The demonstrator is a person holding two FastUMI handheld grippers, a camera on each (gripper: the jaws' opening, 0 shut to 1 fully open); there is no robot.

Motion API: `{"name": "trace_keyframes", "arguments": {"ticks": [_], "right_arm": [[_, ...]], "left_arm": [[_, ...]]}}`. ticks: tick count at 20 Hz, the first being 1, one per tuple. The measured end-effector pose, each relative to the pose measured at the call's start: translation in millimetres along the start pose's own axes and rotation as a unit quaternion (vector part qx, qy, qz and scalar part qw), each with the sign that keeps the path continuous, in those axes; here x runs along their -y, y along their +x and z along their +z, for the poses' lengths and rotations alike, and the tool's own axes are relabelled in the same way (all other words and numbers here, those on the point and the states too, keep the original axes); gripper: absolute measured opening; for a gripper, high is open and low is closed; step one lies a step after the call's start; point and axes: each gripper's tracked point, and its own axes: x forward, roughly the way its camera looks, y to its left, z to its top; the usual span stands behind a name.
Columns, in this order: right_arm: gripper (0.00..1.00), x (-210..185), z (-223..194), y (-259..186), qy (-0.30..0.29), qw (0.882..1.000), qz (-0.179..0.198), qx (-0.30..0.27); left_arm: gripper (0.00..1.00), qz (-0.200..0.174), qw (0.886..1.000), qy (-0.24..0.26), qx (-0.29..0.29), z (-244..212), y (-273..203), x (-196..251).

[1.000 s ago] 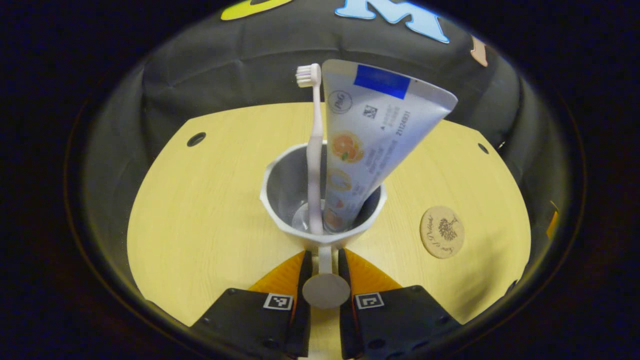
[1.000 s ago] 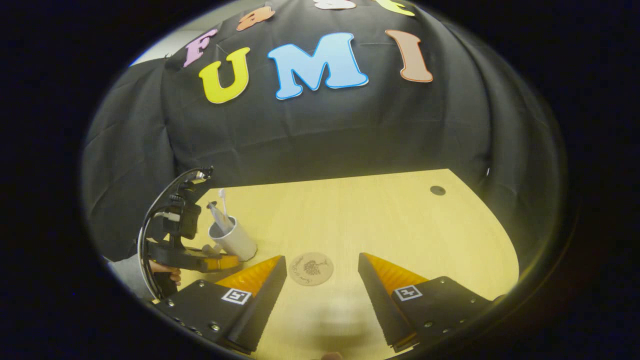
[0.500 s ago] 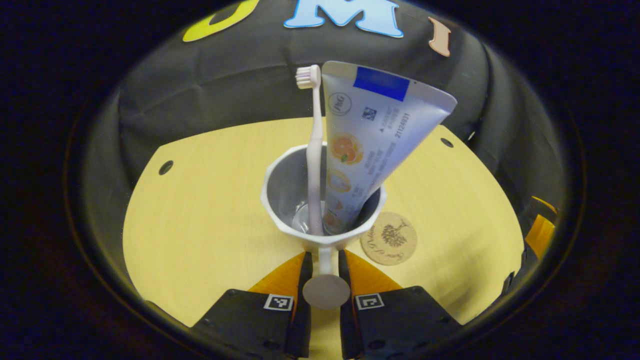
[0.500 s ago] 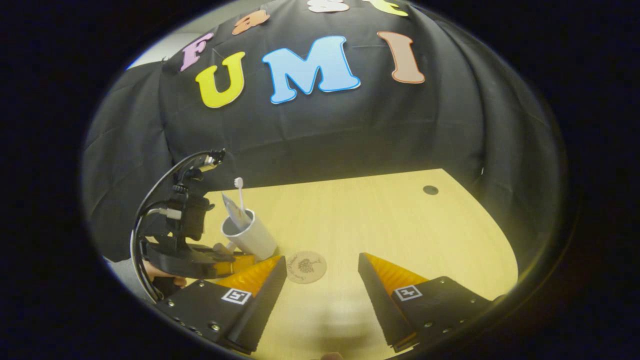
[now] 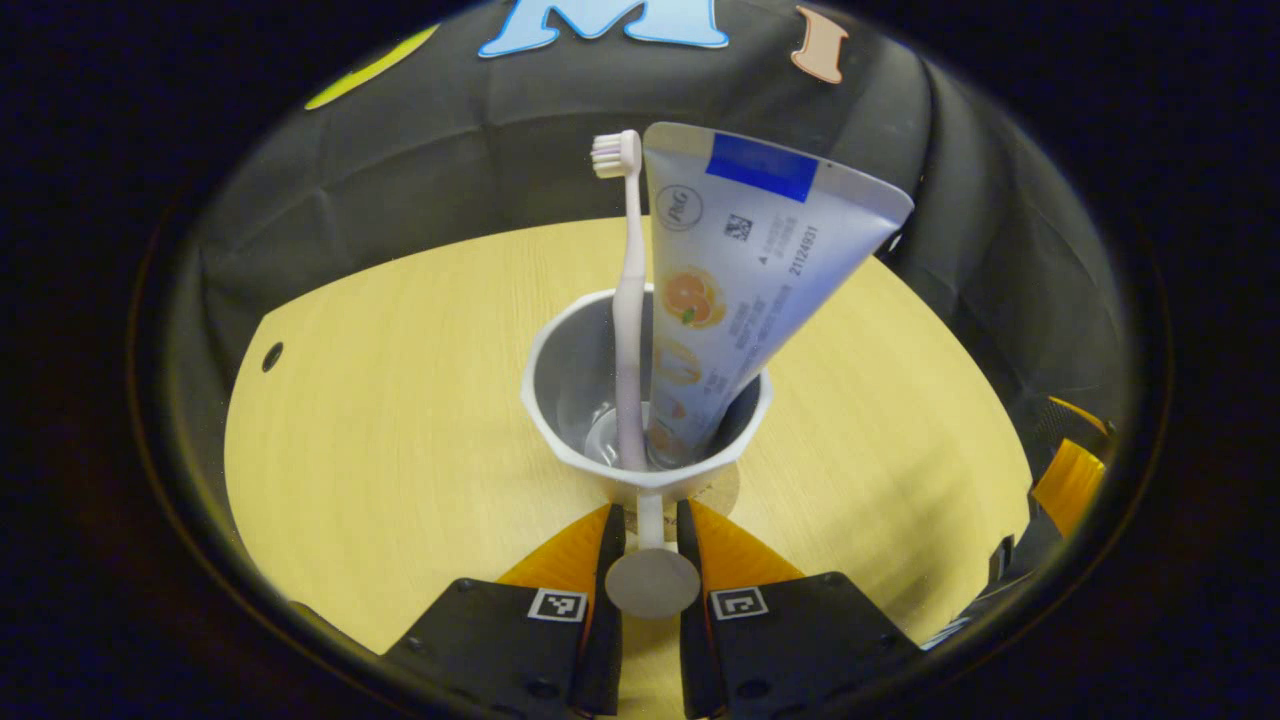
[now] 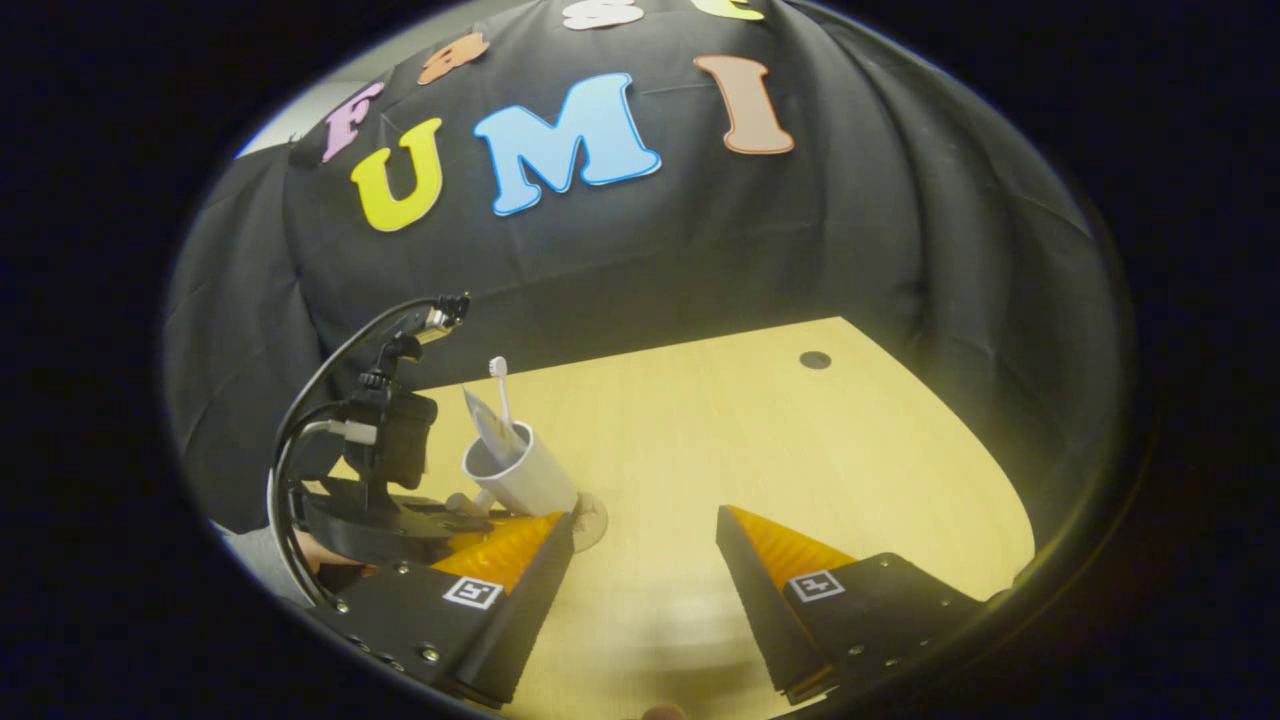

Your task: Put the toothbrush and toothpaste on the desktop into the cup, then pick up the cup and place it on the coaster on the desktop.

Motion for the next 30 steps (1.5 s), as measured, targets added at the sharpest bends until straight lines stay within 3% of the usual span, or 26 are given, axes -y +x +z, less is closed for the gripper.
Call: {"name": "trace_keyframes", "arguments": {"ticks": [8,9,12,13,14,16,19,20,25,26,27,29,30], "right_arm": [[0.88,12.6,-5.4,-1.3,0.004,1.0,-0.006,-0.004],[0.88,13.9,-4.6,-1.0,0.005,1.0,-0.006,-0.004],[0.88,13.0,-4.9,0.0,0.007,1.0,-0.003,-0.004],[0.88,12.2,-4.5,0.4,0.007,1.0,-0.001,-0.005],[0.88,11.2,-5.4,-0.5,0.006,1.0,0.0,-0.005],[0.88,10.0,-6.5,-2.0,0.002,1.0,0.003,-0.005],[0.88,7.2,-6.6,-4.1,-0.006,1.0,0.012,-0.004],[0.88,6.8,-5.8,-5.0,-0.009,1.0,0.014,-0.003],[0.88,1.4,8.7,-12.9,-0.03,0.999,0.028,0.019],[0.88,-0.8,11.6,-14.2,-0.037,0.999,0.031,0.026],[0.88,-4.5,15.4,-16.9,-0.045,0.998,0.034,0.033],[0.88,-11.2,21.0,-22.3,-0.065,0.996,0.036,0.051],[0.88,-15.4,24.1,-26.8,-0.076,0.995,0.037,0.061]], "left_arm": [[0.36,0.007,0.999,0.001,-0.033,-12.9,12.0,7.4],[0.3,0.011,0.999,0.005,-0.035,-14.4,12.7,6.0],[0.31,0.017,0.999,0.016,-0.039,-16.3,14.8,7.4],[0.26,0.016,0.999,0.017,-0.038,-17.2,15.5,7.9],[0.4,0.015,0.999,0.017,-0.038,-17.0,16.0,8.4],[0.43,0.01,1.0,0.009,-0.028,-15.4,12.6,10.4],[0.56,0.007,1.0,-0.003,0.001,-7.4,1.0,16.4],[0.7,0.008,1.0,-0.009,0.013,-3.5,-4.0,18.4],[0.85,0.014,0.991,-0.053,0.118,15.4,-68.5,15.1],[0.97,0.021,0.988,-0.061,0.142,20.8,-78.4,14.0],[0.93,0.03,0.984,-0.066,0.166,25.0,-93.8,9.1],[0.97,0.045,0.972,-0.075,0.216,33.5,-129.9,0.9],[0.93,0.054,0.966,-0.077,0.239,36.6,-150.6,-4.8]]}}
